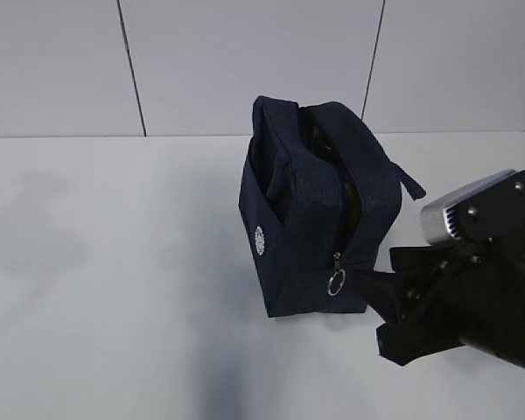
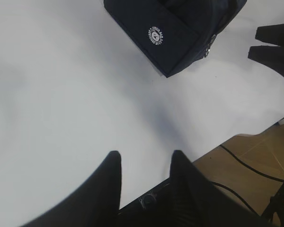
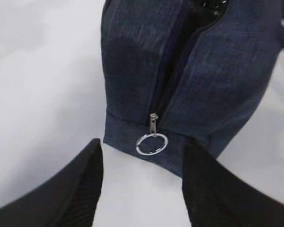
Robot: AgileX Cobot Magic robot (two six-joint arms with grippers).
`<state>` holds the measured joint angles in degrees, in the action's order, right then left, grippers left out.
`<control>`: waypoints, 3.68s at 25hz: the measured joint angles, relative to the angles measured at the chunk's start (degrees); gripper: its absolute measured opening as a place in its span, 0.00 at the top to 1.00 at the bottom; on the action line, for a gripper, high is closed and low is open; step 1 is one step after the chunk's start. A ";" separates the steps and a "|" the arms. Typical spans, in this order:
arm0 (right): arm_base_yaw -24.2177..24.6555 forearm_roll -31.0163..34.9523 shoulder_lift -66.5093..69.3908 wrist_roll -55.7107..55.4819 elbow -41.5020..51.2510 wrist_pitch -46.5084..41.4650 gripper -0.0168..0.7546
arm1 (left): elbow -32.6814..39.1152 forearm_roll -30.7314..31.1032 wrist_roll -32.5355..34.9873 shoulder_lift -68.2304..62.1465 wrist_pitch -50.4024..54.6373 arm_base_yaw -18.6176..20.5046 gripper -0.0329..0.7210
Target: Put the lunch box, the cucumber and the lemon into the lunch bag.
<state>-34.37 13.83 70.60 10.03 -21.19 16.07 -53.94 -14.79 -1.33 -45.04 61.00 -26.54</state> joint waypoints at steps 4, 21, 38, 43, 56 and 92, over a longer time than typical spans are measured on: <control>-0.23 -3.20 5.43 -3.19 -0.12 2.99 0.45 | 0.00 0.00 0.00 0.00 0.00 0.00 0.62; -0.23 -4.06 18.84 -4.70 -0.36 13.93 0.45 | 0.00 0.00 0.00 0.00 0.00 0.00 0.62; -0.23 -5.69 22.60 -4.70 -0.69 19.13 0.42 | 0.00 0.00 0.00 0.00 0.00 0.00 0.62; -0.23 -3.64 23.60 -4.70 -1.53 19.13 0.42 | 0.00 0.00 0.00 0.00 0.00 0.00 0.62; -0.23 -3.17 27.61 -4.70 -4.83 18.60 0.41 | 0.00 3.36 1.33 0.00 0.00 0.00 0.62; -0.23 2.25 27.73 -4.70 -5.89 17.23 0.73 | 0.00 2.30 1.33 0.00 -2.19 0.00 0.64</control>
<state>-34.60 16.09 98.33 5.32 -27.08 33.30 -53.94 -12.49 0.00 -45.04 58.82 -26.54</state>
